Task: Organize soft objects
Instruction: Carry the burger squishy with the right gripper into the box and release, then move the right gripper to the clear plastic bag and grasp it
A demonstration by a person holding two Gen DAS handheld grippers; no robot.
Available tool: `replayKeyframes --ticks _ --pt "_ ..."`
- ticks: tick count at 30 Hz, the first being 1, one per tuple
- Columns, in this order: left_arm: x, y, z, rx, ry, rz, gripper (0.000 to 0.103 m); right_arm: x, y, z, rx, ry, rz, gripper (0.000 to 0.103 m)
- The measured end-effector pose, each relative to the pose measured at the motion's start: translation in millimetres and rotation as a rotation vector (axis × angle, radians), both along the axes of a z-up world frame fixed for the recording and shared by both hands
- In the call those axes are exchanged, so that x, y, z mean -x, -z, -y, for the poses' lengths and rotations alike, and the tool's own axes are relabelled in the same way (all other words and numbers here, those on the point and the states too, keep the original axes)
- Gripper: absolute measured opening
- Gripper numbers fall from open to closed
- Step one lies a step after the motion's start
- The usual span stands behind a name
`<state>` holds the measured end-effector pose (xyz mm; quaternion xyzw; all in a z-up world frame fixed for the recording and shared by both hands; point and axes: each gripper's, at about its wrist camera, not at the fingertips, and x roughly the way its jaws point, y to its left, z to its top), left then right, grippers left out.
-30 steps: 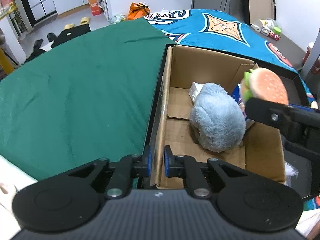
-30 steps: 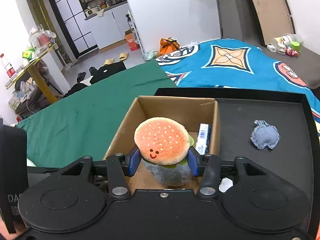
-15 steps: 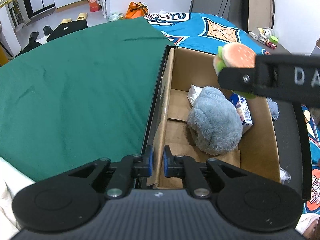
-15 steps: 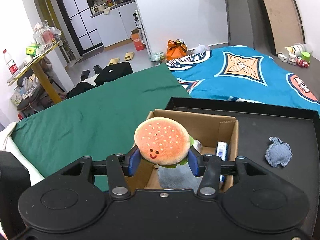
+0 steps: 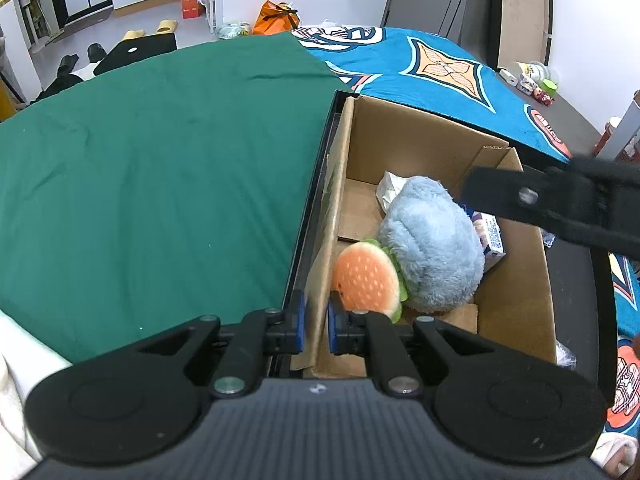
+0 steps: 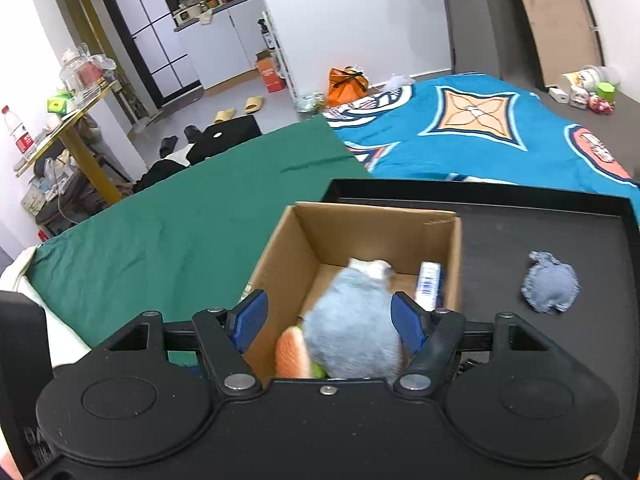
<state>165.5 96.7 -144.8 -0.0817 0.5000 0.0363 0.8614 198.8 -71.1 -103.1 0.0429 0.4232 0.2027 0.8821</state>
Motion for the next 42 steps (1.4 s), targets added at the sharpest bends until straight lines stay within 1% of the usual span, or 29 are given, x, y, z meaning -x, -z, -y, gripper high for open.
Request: replayKeyframes --ticks 3,6,9,15,18,20,21,23,26,29,32,37,42 --pt "0 0 1 -0.007 0.001 -0.001 0.010 4 -1 12 0.008 0.016 0.000 0.068" --pt "0 -1 4 -0.018 0.006 0.003 0.011 7 1 25 0.013 0.035 -0.009 0.071" --pt "1 -3 8 -0.043 0.011 0.008 0.013 9 5 38 0.017 0.059 -0.024 0.071" --pt "4 -7 13 -0.066 0.018 0.021 0.016 16 7 62 0.007 0.090 -0.035 0.071" --pt "4 -9 18 -0.087 0.025 0.015 0.024 20 6 76 -0.005 0.107 -0.040 0.070" --pt "4 -11 19 -0.089 0.031 0.016 0.033 21 7 83 -0.007 0.120 -0.045 0.070" --pt "4 -12 20 -0.094 0.031 0.016 0.035 22 8 87 -0.011 0.127 -0.049 0.071" --pt "4 -14 24 -0.110 0.037 0.016 0.043 24 11 94 -0.015 0.139 -0.058 0.070" --pt "4 -15 28 -0.128 0.048 0.010 0.050 29 15 104 -0.028 0.161 -0.072 0.071" --pt "4 -16 31 -0.135 0.053 0.005 0.054 33 21 114 -0.038 0.186 -0.089 0.071" --pt "5 -15 33 -0.144 0.055 0.002 0.056 36 30 121 -0.031 0.213 -0.111 0.070" --pt "4 -14 37 -0.167 0.058 -0.011 0.056 37 51 131 -0.016 0.247 -0.179 0.071" --pt "5 -15 40 -0.191 0.055 -0.019 0.057 36 68 137 -0.010 0.278 -0.226 0.072"
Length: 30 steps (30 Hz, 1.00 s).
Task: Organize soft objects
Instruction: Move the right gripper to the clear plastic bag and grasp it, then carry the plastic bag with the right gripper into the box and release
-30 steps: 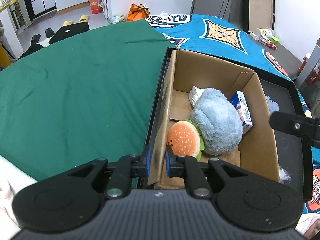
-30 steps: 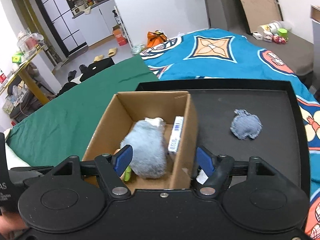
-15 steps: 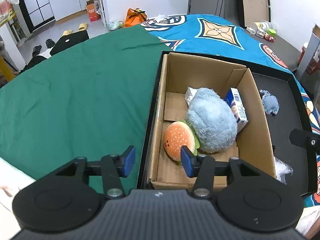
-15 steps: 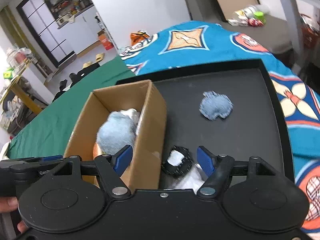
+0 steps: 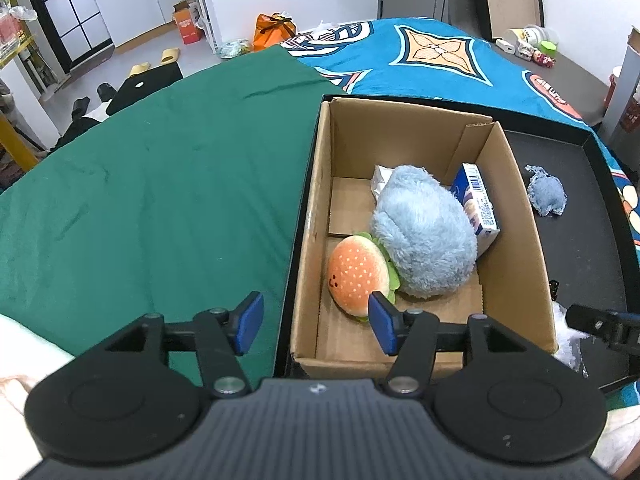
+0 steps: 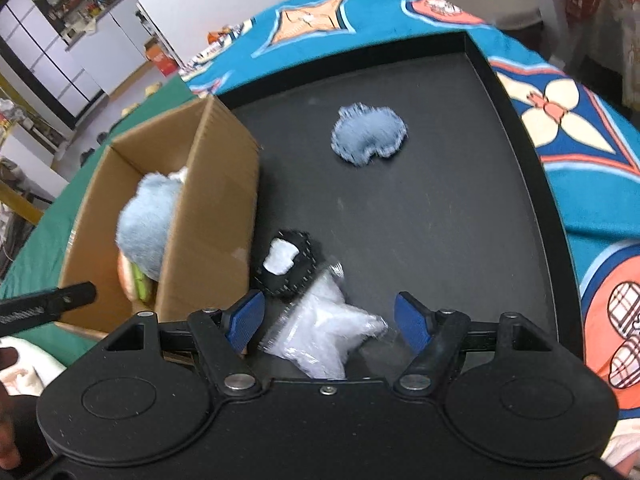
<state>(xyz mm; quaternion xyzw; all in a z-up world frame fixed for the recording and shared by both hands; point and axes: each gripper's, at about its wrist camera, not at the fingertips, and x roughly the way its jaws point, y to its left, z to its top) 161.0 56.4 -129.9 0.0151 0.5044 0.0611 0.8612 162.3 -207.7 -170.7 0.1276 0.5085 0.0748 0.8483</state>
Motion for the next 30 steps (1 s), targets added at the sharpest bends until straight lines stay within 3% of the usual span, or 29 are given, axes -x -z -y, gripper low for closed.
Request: replayKeyframes --ticks 15,17,19,24,30 --pt "-1 1 12 -0.065 -0.006 -0.026 0.057 -3 41 -4 0.025 -0.035 -0.129 0.077" --pt "-2 1 14 -0.073 -0.006 -0.027 0.057 -1 45 -7 0.042 -0.054 -0.130 0.071" --pt "-4 1 16 -0.080 -0.007 -0.029 0.057 1 45 -10 0.069 -0.073 -0.117 0.042" --pt "-4 2 20 -0.101 -0.010 -0.033 0.057 6 39 -6 0.051 -0.099 -0.092 0.032" --pt "-4 1 23 -0.123 -0.011 -0.037 0.057 3 29 10 0.038 -0.036 -0.044 0.030"
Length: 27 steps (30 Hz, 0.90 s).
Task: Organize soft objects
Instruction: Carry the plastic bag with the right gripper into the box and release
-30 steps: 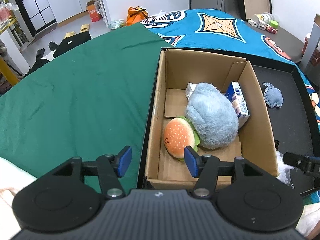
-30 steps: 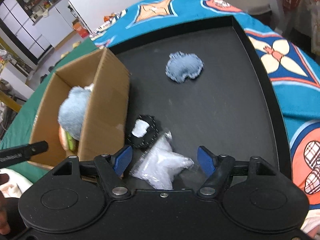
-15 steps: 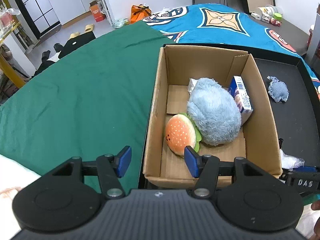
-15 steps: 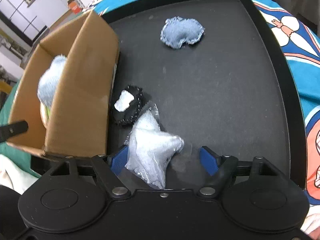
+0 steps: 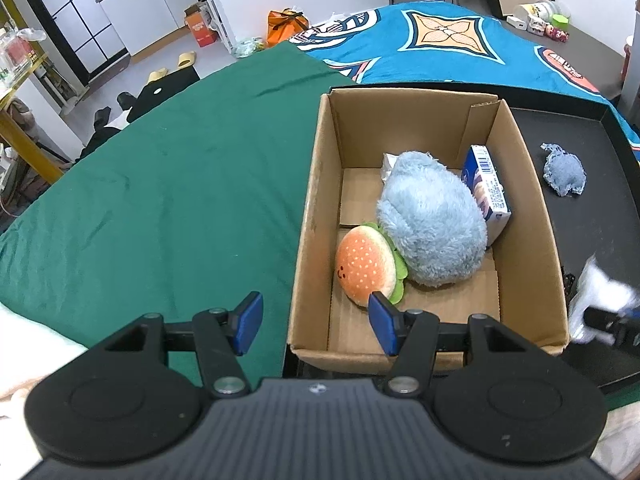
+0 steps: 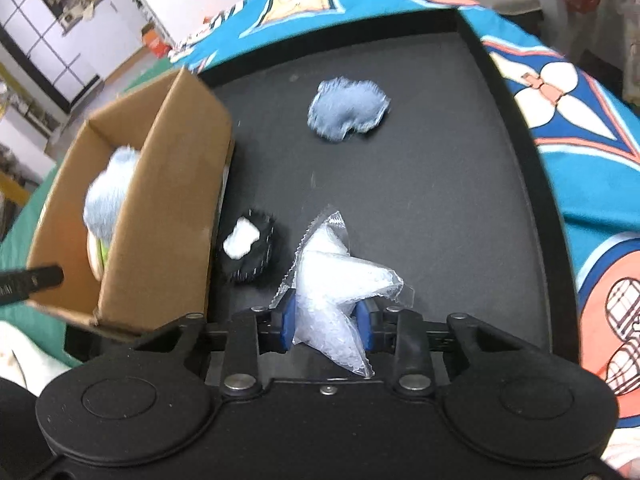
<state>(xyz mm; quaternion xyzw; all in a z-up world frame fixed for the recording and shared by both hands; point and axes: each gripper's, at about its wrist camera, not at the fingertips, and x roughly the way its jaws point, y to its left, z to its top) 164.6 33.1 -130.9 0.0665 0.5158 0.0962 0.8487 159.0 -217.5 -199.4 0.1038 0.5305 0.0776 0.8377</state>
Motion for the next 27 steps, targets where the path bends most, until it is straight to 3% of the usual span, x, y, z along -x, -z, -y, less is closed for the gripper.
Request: replayKeyframes --ticks 27 --pt "-1 -3 -13 0.000 0.000 0.027 0.057 -14 -45 3 -0.008 0.040 0.183 0.030"
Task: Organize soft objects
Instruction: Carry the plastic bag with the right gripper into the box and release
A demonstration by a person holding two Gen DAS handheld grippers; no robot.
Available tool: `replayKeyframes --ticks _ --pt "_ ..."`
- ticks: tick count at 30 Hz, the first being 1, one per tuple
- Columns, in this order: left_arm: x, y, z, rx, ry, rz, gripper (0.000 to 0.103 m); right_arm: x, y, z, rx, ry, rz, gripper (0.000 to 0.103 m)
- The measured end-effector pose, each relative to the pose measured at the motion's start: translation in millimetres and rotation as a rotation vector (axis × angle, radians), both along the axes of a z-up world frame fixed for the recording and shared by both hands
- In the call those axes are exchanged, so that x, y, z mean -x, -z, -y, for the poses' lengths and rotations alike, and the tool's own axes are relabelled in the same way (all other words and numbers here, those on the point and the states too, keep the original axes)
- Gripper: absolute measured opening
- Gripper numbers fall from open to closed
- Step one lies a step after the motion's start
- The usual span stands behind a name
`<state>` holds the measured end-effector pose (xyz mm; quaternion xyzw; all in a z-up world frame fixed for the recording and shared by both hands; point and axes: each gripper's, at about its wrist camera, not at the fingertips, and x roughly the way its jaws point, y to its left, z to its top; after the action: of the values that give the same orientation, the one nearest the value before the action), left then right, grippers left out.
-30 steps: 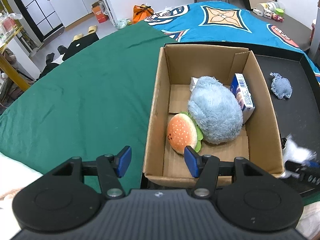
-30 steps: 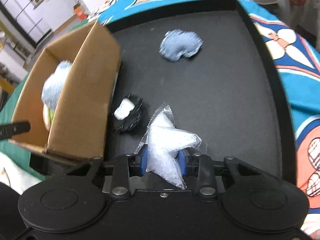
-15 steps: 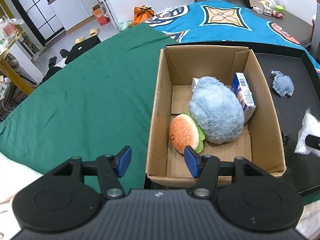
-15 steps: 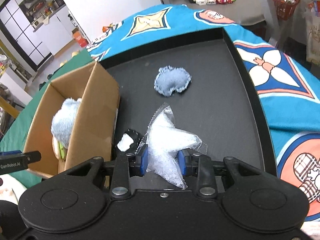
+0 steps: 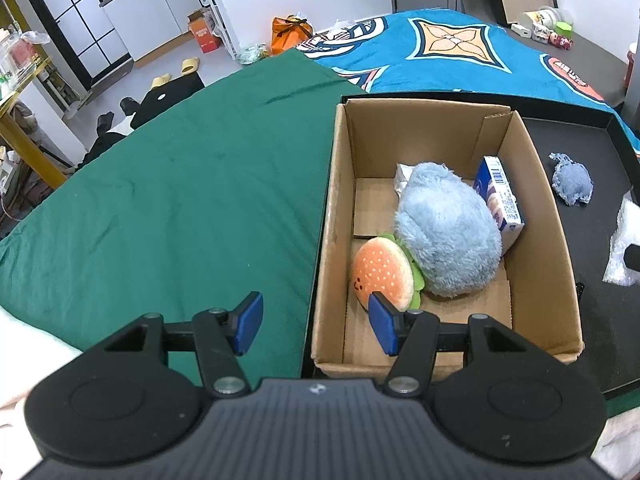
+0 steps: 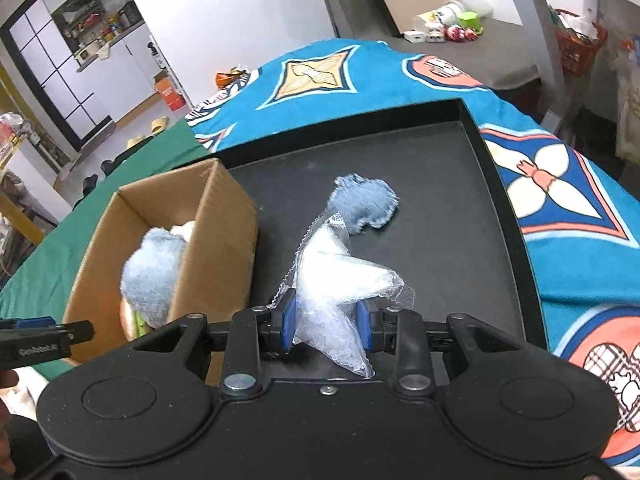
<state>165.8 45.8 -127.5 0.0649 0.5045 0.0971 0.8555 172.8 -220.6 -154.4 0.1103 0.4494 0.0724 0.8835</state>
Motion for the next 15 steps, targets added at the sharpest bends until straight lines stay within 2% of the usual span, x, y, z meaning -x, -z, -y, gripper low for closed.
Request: replayKeyframes --ticks 9,15 --pt "3 3 -10 0.043 -0.008 0.023 0.056 -6 -24 -15 0.015 -0.023 0.051 0.030" --pt "5 6 -17 0.074 -0.019 0.036 0.052 -10 -41 -28 0.013 -0.044 0.089 0.030"
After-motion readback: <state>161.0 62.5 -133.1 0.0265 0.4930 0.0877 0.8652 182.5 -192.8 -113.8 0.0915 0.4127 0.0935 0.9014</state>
